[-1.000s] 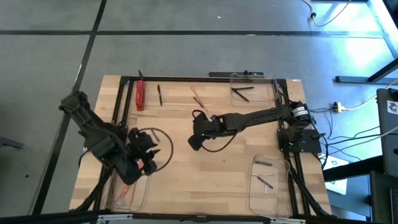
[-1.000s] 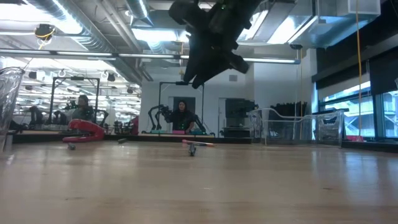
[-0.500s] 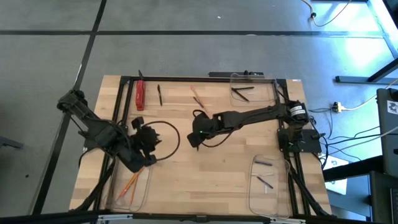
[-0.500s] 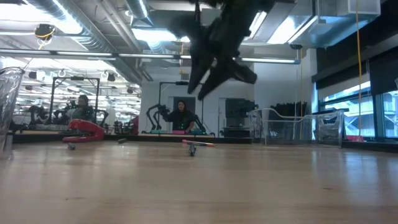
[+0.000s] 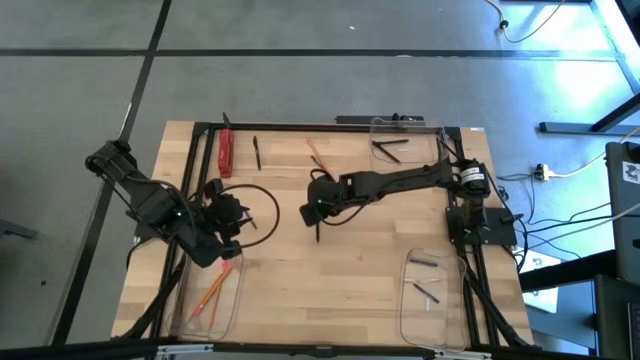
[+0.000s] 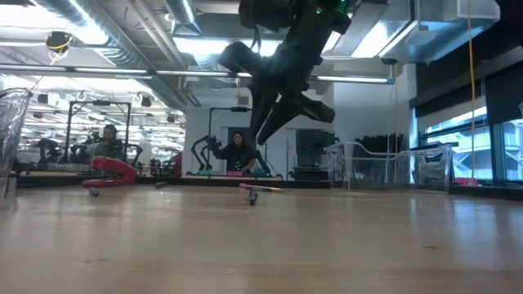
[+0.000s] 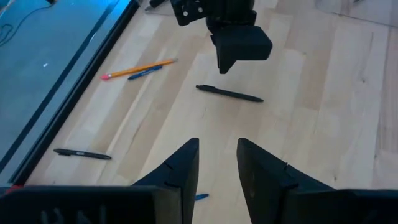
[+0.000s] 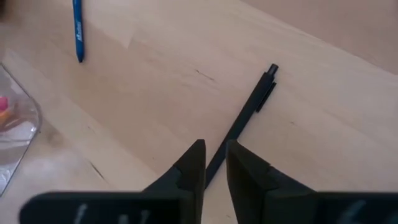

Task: Sort crayons/erasers/pens/pencils in bins
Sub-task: Put the black pen into the top transparent bin

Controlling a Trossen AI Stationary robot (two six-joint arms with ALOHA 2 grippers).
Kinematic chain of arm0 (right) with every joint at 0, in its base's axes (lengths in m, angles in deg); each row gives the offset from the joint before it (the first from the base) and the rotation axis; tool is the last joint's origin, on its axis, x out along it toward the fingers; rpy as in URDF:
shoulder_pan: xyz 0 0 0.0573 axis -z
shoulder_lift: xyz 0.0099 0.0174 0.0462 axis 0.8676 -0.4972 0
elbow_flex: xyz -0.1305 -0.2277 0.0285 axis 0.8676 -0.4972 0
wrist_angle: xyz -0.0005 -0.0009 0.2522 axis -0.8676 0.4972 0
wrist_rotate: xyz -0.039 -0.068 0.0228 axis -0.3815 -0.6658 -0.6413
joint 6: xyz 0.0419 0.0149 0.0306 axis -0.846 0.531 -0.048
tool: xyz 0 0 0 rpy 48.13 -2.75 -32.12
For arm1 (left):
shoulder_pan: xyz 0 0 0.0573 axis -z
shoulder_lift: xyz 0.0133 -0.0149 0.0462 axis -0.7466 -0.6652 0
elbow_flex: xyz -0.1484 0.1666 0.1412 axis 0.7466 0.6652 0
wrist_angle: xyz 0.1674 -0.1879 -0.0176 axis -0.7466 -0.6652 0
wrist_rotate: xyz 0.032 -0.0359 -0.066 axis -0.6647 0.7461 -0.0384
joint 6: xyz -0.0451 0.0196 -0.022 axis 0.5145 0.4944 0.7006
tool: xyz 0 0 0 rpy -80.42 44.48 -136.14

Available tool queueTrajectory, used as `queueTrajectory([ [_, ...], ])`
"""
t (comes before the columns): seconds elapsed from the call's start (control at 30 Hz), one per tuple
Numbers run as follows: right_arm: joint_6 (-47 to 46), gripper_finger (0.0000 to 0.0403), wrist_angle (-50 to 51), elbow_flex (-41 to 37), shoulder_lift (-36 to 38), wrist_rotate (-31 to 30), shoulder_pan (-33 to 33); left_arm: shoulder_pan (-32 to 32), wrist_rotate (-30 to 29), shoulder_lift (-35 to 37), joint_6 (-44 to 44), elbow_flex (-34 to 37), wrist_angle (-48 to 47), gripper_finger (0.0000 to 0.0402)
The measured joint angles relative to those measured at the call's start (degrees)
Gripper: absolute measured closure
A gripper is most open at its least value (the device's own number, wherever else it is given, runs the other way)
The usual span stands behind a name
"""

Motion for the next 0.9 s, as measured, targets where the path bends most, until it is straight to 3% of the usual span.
queueTrajectory([
  [0.13,-0.73,0.0337,0.05,0.00,0.00,0.09,-0.02,0.00,0.26,-0.02,0.01,0.00,0.02,0.0300],
  [0.47,3.01,0.0279,0.10,0.00,0.00,-0.22,0.00,0.00,0.39,-0.04,0.01,0.00,0.11,0.0300],
  [0.83,4.66,0.0273,-1.31,0.00,0.00,-1.55,0.00,0.00,0.39,-0.04,0.01,0.00,0.15,0.0300],
  [0.9,1.20,0.0273,-2.28,0.04,0.02,-0.90,0.00,0.00,0.41,-0.07,0.01,0.00,0.14,0.0300],
])
